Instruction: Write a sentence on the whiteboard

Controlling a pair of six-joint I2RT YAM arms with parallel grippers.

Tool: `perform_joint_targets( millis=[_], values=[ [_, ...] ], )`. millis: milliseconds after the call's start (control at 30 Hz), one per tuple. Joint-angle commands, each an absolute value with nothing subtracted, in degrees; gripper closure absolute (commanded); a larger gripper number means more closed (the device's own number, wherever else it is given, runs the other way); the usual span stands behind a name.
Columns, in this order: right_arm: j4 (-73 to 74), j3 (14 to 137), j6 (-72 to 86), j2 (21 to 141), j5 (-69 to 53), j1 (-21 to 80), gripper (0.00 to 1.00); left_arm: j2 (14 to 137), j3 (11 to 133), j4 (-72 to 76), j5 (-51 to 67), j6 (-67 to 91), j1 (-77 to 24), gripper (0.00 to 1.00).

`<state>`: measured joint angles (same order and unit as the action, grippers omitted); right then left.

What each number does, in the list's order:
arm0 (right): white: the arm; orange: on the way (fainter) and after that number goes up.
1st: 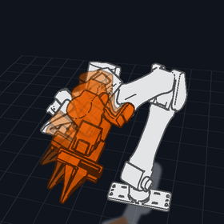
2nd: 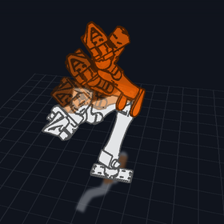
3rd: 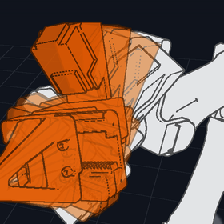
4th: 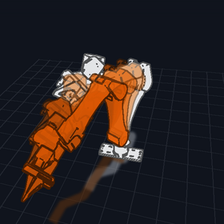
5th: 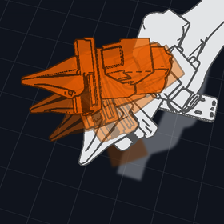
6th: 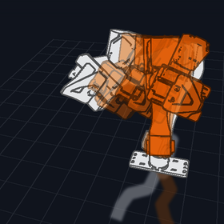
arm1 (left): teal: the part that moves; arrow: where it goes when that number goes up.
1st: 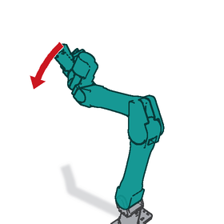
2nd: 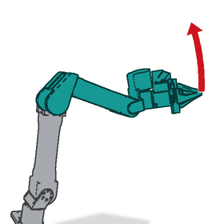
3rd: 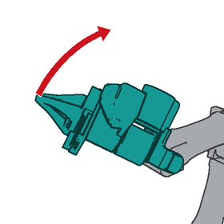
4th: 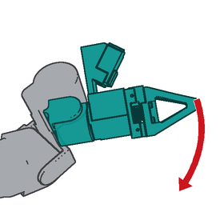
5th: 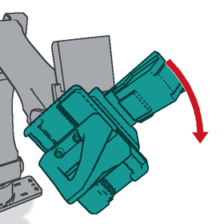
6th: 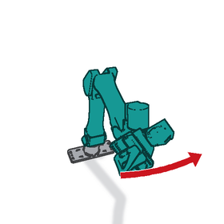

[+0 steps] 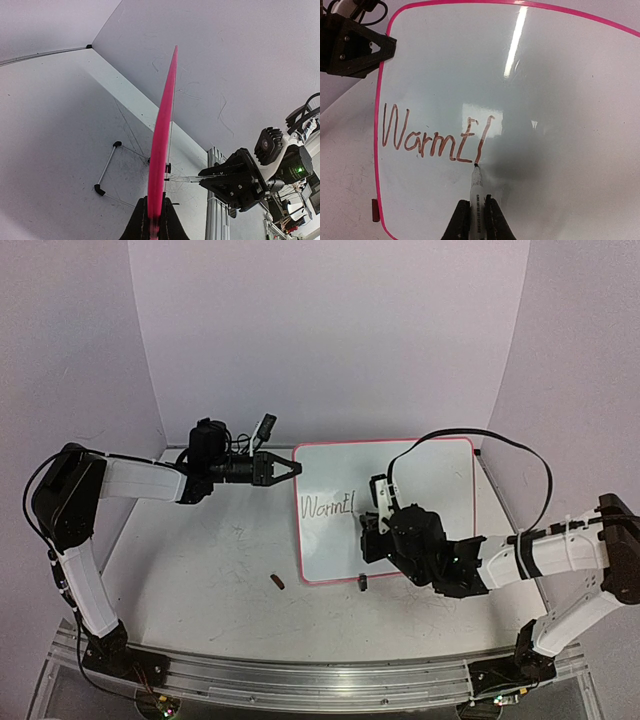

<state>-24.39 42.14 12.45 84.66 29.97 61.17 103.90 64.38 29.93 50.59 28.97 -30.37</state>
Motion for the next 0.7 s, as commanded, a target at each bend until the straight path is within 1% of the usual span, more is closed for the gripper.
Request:
perform_joint_targets(
  millis=[0,433,667],
  values=[
    [-25.94,44.56,11.18,85.54,33.01,60.19,1.0,102.55,64.6,28.04,50.93,29.44,-32.36,1.0],
    [-27.13,45.67,10.02,86.21,32.24,58.9,1.0,102.67,64.6,28.06,50.91,29.44,-32.37,1.0],
    [-26.8,45.89,10.01,86.06,33.87,58.82,1.0,102.74,64.7,28.06,51.03,29.44,-32.38,1.0]
  ],
)
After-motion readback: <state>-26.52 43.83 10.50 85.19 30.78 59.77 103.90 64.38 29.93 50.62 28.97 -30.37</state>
